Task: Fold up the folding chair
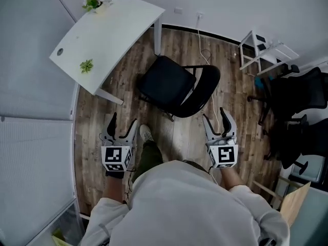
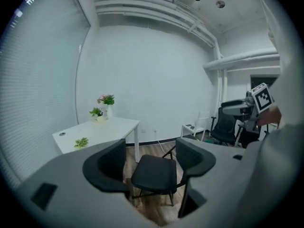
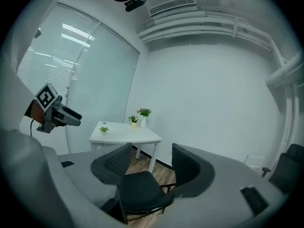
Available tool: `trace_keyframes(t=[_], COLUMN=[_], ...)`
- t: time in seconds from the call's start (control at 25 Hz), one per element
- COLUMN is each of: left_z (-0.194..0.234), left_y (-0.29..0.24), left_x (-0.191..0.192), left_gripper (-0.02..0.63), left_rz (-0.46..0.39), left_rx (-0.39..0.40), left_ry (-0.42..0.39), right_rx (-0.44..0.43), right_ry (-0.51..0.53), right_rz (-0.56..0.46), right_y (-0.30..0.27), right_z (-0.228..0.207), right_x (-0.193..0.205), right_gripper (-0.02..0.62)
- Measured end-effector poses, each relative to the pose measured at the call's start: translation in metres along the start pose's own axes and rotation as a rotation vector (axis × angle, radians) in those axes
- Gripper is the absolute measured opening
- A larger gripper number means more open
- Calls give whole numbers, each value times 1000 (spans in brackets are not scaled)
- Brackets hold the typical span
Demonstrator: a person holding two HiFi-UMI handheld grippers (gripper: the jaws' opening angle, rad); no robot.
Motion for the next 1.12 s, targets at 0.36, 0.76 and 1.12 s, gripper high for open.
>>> trace_keyframes(t=[0.36, 0.76, 1.12], left_z=[52, 18, -5], left_y=[-136, -231, -292], left_x=[19, 46, 108], left_gripper=[331, 331, 333], left_rz=[119, 209, 372], left_rx=[186, 275, 237], left_ry=[-73, -116, -160], right_rx=[149, 266, 288], right_ry=[-24, -64, -110], right_rz=[84, 127, 166], right_y=[-94, -96, -118], right_z=[-24, -76, -150], right_x=[-18, 15, 70], right_gripper=[279, 276, 276])
Point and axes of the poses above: the fingertips, and each gripper's own axes: y backward along the fingers, z to its left, x out of its underside, the point moved 4 cm from there along y, backward along the fingers, and after that the axes turned 13 degrees about -x, right-handed, at the moved point
